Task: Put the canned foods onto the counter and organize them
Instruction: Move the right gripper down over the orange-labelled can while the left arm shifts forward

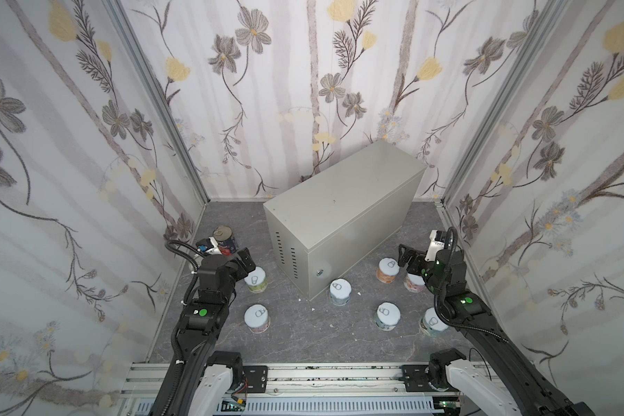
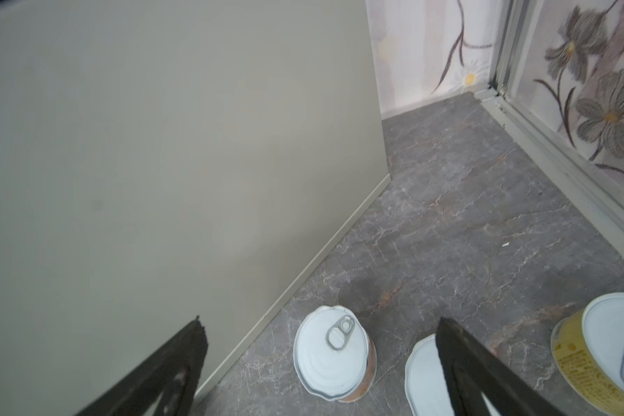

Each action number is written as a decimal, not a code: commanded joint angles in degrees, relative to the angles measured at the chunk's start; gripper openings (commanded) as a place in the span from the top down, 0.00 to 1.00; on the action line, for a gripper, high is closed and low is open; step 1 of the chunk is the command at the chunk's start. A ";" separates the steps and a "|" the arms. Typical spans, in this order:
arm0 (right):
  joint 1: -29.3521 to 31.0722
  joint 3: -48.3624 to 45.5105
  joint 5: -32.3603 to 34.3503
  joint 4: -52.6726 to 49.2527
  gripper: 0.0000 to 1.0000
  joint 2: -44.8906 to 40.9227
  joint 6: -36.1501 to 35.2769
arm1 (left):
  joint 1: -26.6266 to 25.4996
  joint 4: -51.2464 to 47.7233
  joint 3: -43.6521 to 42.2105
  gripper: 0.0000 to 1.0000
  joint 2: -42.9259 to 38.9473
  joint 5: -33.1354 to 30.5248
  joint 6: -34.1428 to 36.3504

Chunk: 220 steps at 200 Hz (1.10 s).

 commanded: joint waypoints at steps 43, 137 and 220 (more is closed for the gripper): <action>1.34 -1.20 -2.41 1.87 0.00 9.00 -1.02 | -2.50 10.61 -5.76 0.00 4.96 -4.25 -7.58; 3.39 2.08 0.26 7.20 0.00 23.22 0.55 | -10.06 20.62 -7.52 0.00 14.93 -14.57 -6.19; 4.23 7.94 1.68 6.24 0.00 32.27 1.63 | -11.12 31.43 -12.96 0.00 15.49 -14.22 -5.72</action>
